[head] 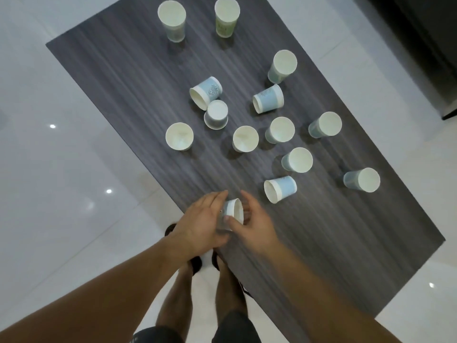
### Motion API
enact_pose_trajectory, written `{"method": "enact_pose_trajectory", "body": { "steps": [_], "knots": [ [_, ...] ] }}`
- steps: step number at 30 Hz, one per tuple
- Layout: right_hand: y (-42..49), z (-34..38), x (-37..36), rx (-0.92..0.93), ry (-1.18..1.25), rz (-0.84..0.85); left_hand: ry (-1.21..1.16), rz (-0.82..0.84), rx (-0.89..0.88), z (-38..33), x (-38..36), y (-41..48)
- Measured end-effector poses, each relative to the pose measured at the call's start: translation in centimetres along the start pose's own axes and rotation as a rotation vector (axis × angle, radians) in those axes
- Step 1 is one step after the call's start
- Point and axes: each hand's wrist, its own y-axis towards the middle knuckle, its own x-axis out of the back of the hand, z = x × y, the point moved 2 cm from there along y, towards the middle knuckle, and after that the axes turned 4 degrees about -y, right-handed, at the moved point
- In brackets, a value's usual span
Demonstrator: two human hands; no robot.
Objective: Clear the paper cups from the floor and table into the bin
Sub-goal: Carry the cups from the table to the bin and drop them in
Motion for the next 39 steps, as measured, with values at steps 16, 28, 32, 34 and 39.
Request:
{"method": "enact_pose_trajectory", "body": {
  "steps": [16, 28, 32, 34, 39],
  "knots": [
    [7.9, -3.4, 8.4, 0.364, -1.530, 0.089, -0.112, -0.170, 0.263, 1.2, -0.2, 0.9],
    [-0.3, 8.9, 1.3, 0.541, -0.913, 0.121, -0.195, -0.511, 0.404, -1.8, 5.8, -12.3],
    [-5.8, 14.9, -2.6, 0.742, -0.937, 0.157, -0.223, -0.647, 0.467, -2.2, 6.6, -20.1],
    [-9.0, 16.8, -5.0, 0.818, -1.008, 0.192, -0.236, -0.743, 0.493, -2.2, 6.4, -24.7],
    [-19.9, 18.6, -12.3, 1.041, -1.141, 0.247, -0.274, -0.977, 0.628, -1.4, 2.8, -38.9]
  ]
}}
